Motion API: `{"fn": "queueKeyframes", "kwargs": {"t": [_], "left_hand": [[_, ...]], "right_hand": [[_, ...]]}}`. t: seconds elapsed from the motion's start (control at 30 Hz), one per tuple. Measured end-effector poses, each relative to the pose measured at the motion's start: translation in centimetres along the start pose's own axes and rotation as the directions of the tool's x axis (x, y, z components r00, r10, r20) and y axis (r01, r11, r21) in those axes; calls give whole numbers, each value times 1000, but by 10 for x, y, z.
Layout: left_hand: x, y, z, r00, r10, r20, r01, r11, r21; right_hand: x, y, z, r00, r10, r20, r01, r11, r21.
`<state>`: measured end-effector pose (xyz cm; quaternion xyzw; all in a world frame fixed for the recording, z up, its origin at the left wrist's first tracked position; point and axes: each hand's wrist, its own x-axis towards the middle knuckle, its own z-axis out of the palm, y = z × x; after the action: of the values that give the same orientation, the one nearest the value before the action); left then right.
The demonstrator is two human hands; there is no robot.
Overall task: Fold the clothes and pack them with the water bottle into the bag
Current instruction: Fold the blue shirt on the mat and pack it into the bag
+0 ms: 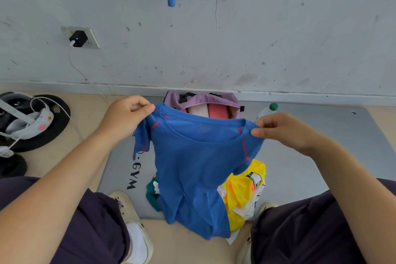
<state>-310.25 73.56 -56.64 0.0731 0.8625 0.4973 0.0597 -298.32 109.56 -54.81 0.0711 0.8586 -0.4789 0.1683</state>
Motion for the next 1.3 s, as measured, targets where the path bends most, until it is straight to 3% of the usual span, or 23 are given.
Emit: {"fn": "queueKeyframes", "kwargs": {"t": [0.17,0.3,0.4,0.57,0.63,0.8,0.93,1.03,1.2,1.3], "left_hand": [[-5,0,3,979,-55,199,48,998,42],[-11,7,9,953,-20,304,72,984,-160],[-11,9,12,963,-6,268,61,978,-198],[-7,0,15,989,120,88,-133,978,159],[-7,-1,15,985,164,50,-170,961,217],[-12,5,14,967,255,24,-251,928,274],[-12,8,14,969,247,16,-247,961,122],[-7,9,8,980,197,37,-199,978,65],[-7,12,-5,973,71,219,-123,965,233],[-10,15,-11,890,-136,435,-58,913,404]], "right_hand": [[-6,-6,1,973,-104,-208,134,982,136],[-7,-7,2,948,-70,-312,145,964,222],[-8,-5,0,930,-42,-365,134,964,228],[-5,0,-1,893,-94,-440,173,974,144],[-3,0,0,884,-101,-456,176,976,126],[-5,-2,-1,887,-110,-448,224,952,209],[-6,-8,4,906,-53,-420,176,949,260],[-8,-9,2,933,-35,-358,99,982,161],[-16,-9,-10,994,55,-97,-68,988,-136],[-17,-6,-12,996,14,-82,-30,980,-195]]}}
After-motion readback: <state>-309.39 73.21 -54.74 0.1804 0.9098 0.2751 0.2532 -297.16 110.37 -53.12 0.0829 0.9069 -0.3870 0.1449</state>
